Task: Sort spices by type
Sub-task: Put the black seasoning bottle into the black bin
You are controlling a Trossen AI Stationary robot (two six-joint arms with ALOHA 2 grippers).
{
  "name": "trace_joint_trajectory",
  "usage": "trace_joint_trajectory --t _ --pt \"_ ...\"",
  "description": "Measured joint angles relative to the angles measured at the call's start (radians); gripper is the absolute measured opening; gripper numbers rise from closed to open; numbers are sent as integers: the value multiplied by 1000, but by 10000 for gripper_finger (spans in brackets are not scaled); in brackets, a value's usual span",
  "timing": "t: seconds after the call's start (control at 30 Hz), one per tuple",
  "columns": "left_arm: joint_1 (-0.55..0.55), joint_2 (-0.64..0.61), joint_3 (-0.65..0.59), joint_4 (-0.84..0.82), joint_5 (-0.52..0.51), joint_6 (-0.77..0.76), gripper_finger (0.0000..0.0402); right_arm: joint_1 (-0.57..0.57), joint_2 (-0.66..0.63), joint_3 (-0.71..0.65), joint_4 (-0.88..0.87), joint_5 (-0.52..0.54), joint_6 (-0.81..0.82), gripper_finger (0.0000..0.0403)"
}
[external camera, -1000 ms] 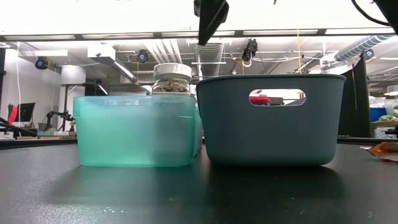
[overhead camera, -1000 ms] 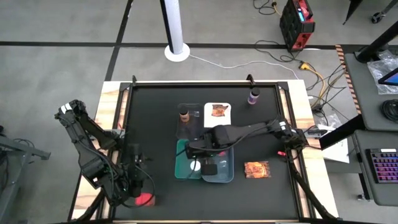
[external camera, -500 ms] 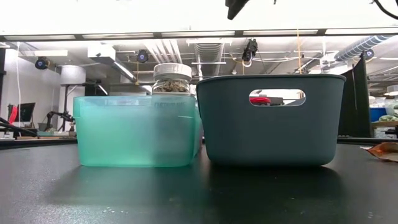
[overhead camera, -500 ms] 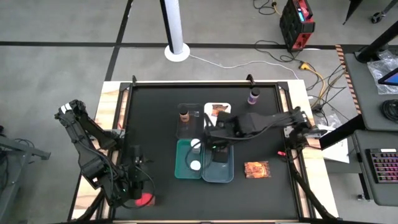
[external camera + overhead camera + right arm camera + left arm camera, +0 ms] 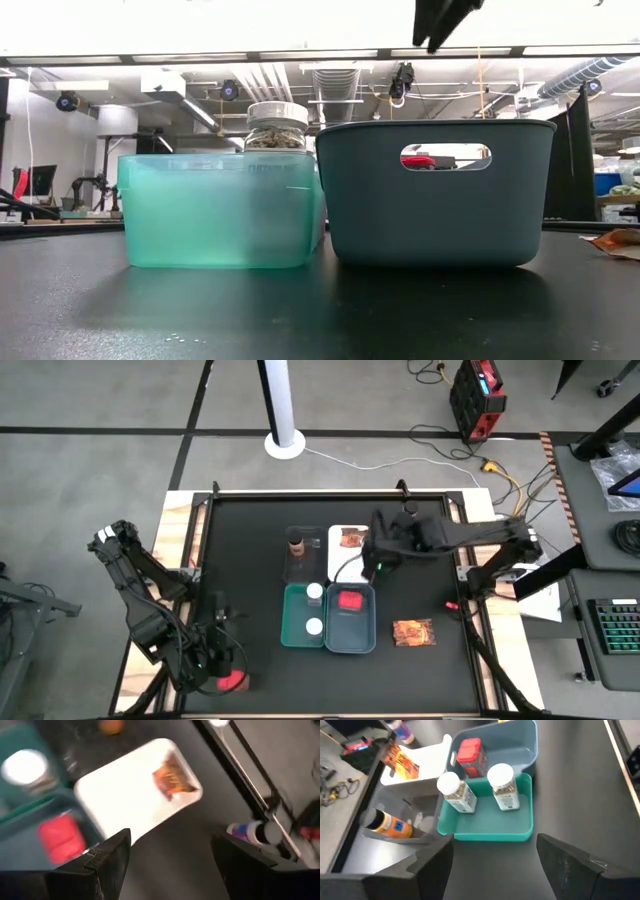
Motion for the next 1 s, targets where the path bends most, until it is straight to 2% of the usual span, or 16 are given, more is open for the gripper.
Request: trace_joint_trajectory --t 0.3,0.5,0.63,0.83,1.0 --pt "25 0 0 16 -173 70 267 -354 -130 -191 37 -1 71 261" --pt "88 0 0 29 -181 128 267 -663 -115 -244 84 -10 11 269" --pt "129 0 0 34 -181 152 267 -825 -62 -253 148 -121 -65 278" --pt "149 0 0 34 -181 189 267 -958 51 -254 231 -302 -146 294" --pt "148 0 0 35 -181 190 267 -994 134 -254 194 -347 -167 307"
